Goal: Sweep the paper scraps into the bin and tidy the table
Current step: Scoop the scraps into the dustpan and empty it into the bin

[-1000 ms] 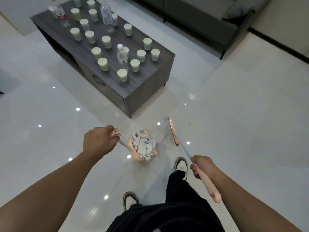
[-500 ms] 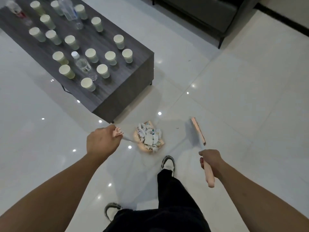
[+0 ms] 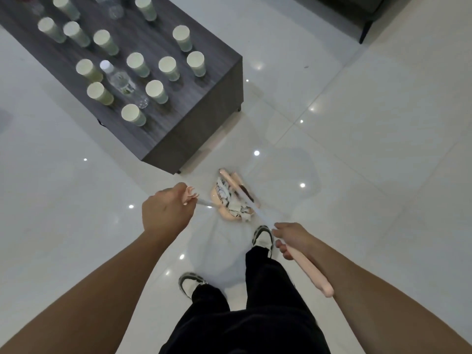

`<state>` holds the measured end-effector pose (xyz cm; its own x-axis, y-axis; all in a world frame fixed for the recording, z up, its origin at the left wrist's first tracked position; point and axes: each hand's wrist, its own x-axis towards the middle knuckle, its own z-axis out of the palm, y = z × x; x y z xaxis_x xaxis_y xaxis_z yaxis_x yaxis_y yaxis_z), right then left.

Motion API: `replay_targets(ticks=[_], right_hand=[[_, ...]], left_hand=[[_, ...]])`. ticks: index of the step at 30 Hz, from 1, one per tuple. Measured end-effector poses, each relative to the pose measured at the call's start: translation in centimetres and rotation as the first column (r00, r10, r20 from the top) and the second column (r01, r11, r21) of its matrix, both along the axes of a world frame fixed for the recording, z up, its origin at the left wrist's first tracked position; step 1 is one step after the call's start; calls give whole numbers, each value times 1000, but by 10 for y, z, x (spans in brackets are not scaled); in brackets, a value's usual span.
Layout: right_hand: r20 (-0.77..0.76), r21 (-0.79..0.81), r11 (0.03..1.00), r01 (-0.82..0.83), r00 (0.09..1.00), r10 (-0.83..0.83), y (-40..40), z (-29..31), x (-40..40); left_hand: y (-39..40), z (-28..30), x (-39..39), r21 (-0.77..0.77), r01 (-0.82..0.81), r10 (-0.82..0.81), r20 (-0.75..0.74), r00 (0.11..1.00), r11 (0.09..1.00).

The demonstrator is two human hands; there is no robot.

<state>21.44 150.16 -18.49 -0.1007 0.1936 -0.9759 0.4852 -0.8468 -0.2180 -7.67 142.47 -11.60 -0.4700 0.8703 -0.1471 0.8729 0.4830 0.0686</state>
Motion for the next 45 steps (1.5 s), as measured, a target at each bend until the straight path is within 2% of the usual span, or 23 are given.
replay_targets(ticks=[3, 7, 14, 18, 25, 32, 34, 37, 42, 45], right_hand=[[-20, 12, 999, -31, 999, 31, -13, 18, -5], [-19, 63, 998, 19, 1000, -18, -34, 44, -2], [28, 185, 982, 43, 998, -49, -62, 68, -18], [74, 248, 967, -51, 997, 34, -80, 63, -54], [155, 232, 930, -284, 955, 252, -119, 47, -140], [164, 188, 876, -445, 893, 419, -184, 43, -240], [153, 188, 861, -473, 880, 450, -202, 39, -264], [127, 191, 847, -495, 869, 479, -232, 30, -285], [51, 199, 787, -584, 808, 586, -264, 8, -306], [23, 181, 749, -637, 764, 644, -284, -2, -314]], left_hand=[[-2, -2, -10, -48, -8, 9, 14, 1000, 999], [-19, -4, -27, -54, -31, 35, 76, 996, 998], [-96, 8, -73, 40, -237, 226, 188, 956, 971], [-155, 19, -107, 61, -368, 346, 224, 911, 928], [-286, 30, -152, 48, -597, 580, 182, 794, 801], [-434, 28, -179, 16, -803, 792, 160, 590, 595], [-467, 25, -182, -3, -828, 820, 143, 554, 560], [-503, 19, -182, -46, -851, 849, 120, 515, 523], [-541, 10, -181, -60, -925, 918, 161, 363, 376], [-543, 6, -182, -65, -930, 924, 156, 350, 363]])
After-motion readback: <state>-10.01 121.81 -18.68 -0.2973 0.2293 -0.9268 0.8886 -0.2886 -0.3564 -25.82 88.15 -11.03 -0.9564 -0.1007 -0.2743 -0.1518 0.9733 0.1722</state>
